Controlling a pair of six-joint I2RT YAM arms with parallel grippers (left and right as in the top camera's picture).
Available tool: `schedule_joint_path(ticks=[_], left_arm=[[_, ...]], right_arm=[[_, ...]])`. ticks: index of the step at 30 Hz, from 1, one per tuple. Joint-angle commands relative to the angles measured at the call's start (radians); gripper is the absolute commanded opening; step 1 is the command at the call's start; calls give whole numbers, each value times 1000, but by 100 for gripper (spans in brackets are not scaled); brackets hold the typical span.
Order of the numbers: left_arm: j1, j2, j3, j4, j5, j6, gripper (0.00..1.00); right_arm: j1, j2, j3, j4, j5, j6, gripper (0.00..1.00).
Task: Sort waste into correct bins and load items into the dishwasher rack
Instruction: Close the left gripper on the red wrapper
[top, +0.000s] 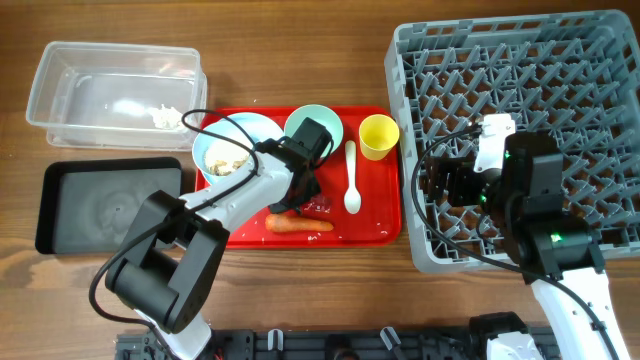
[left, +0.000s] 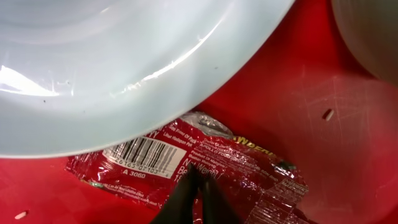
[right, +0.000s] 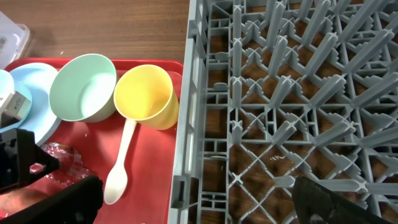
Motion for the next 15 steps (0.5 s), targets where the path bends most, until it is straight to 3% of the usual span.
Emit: schedule_joint_path(ticks=[1,4,15], left_arm=[[0,19,8,-13,-14,2,34],[0,19,8,-36,-50,1,48],[0,19,8,-61,-129,0,50]], right_arm=[[2,1,19,5,-12,7,100],[2,1,19,5,-12,7,100],[2,1,19,5,-12,7,100]])
